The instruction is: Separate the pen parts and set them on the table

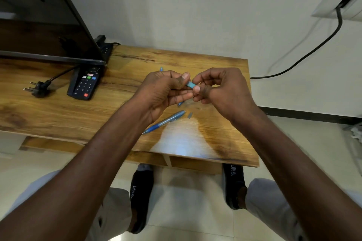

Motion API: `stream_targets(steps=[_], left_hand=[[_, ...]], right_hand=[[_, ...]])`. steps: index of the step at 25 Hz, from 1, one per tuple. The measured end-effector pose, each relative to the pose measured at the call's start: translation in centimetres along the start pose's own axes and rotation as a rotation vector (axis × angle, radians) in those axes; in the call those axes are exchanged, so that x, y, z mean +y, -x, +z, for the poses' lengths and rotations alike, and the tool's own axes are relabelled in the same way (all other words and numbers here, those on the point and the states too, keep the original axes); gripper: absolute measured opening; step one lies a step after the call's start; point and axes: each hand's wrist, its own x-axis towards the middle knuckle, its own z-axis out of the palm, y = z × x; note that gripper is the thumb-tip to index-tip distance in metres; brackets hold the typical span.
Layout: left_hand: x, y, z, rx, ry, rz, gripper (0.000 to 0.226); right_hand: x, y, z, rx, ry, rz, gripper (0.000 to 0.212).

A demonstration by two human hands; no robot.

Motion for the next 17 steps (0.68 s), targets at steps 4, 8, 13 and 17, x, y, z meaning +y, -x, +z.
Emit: stream_targets(steps=[4, 8, 13, 17], left_hand=[[0.09, 0.19, 0.18, -0.003, 0.002, -0.007, 0.011], [0.43, 0.21, 0.17, 0.017, 0.048, 0.0, 0.015], [0.64, 0.3, 0.04, -0.044, 0.087, 0.015, 0.013], [0.54, 0.05, 0.06, -0.077, 0.164, -0.047, 0.016]], right_hand=[[0.09, -0.06, -0.04, -0.015, -0.009, 0.01, 0.011], [0.03, -0.08, -0.11, -0.001, -0.087, 0.027, 0.01], [-0.22, 0.18, -0.61, -0.018, -0.251, 0.109, 0.014], [-0.23, 0.16, -0.42, -0.024, -0.296, 0.173, 0.018]])
